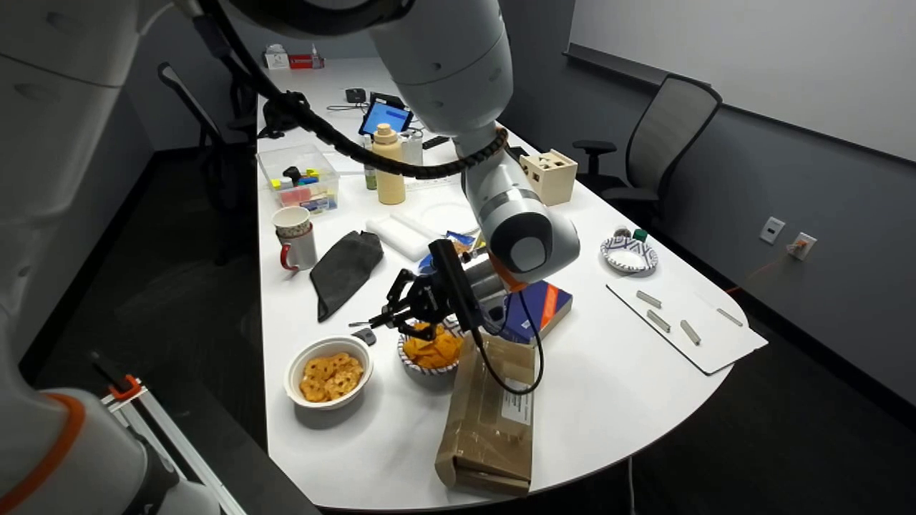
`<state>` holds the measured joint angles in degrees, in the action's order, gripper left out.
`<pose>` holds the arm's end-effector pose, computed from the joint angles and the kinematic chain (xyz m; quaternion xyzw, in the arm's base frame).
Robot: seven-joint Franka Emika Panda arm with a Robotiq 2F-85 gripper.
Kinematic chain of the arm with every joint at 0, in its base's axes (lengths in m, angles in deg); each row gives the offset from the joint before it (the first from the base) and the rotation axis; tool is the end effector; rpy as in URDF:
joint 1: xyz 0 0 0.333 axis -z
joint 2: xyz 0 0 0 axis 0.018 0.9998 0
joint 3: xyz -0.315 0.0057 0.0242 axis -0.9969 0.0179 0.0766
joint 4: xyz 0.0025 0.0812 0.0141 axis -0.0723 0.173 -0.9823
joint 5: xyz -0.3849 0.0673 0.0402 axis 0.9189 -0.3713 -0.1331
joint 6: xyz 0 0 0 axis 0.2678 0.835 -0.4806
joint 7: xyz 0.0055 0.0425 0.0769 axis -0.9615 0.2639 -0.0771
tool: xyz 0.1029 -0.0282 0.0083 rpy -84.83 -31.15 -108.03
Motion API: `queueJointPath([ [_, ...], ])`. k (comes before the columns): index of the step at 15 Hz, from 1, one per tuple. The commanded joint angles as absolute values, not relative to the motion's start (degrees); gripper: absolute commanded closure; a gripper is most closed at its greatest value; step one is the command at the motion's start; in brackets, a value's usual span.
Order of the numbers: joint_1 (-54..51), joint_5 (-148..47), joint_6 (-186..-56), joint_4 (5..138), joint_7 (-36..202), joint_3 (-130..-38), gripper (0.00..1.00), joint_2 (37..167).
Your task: Pick up the spatula and scoop some chips from the white and purple bowl
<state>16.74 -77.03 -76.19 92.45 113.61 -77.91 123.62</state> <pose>0.4658 -0.0835 0.1100 -0.8440 0.0256 0.4018 0.3543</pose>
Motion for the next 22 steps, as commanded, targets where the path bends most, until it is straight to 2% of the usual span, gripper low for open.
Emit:
queueJointPath([
  [1,15.7,-77.2,-68.1,87.3,110.5,-79.1,0.99,127.6],
  [5,14.9,-77.2,-63.6,85.0,108.7,-79.4,0.99,129.6],
  [7,14.7,-77.4,-66.3,87.0,110.4,-79.5,0.97,128.6],
  [13,14.1,-77.2,-66.3,86.5,110.2,-79.7,0.99,128.9],
  [22,14.3,-77.5,-66.3,81.4,108.9,-79.6,0.99,137.8],
])
